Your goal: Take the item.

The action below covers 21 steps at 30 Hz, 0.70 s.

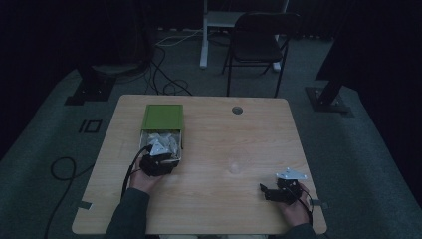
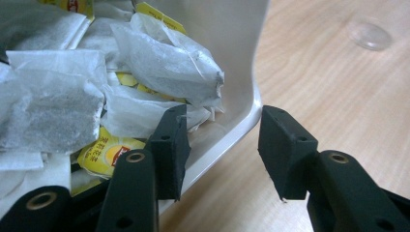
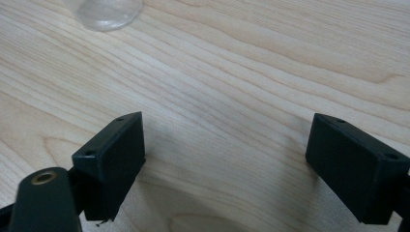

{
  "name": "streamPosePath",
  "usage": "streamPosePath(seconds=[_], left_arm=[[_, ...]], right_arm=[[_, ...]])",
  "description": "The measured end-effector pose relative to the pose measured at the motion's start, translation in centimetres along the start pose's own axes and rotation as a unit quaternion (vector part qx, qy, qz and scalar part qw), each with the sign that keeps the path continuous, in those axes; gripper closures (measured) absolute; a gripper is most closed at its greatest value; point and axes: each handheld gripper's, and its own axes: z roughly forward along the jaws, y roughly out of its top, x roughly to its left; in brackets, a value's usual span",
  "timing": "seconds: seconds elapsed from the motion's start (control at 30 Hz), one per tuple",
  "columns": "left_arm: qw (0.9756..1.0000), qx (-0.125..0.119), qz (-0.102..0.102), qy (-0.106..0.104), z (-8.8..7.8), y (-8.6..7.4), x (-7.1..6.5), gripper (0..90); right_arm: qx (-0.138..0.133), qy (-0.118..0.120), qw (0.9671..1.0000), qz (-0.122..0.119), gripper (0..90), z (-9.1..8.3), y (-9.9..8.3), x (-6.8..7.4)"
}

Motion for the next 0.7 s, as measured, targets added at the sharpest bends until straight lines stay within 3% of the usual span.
streamPosePath(seconds=[0.2,0.23,0.53,0.63,0.7], left_arm=[[0.9996,-0.028,-0.002,0.002,-1.2,0.2,-0.2,58.0],[0.9995,-0.029,-0.003,0.011,-1.3,0.5,-0.2,58.0],[0.9986,-0.022,-0.015,0.045,-0.2,1.7,0.1,61.6],[0.9985,-0.016,-0.015,0.05,0.2,2.0,0.1,65.7],[0.9983,-0.012,-0.012,0.056,0.2,2.1,0.0,74.4]], right_arm=[[0.0,0.0,1.0,0.0,13.6,0.0,0.0,0.0],[0.0,0.0,1.0,0.0,13.6,0.0,0.0,0.0],[0.0,0.0,1.0,0.0,13.7,0.0,0.0,0.0],[0.0,0.0,1.0,0.0,13.6,0.0,0.0,0.0],[0.0,0.0,1.0,0.0,13.6,0.0,0.0,0.0]])
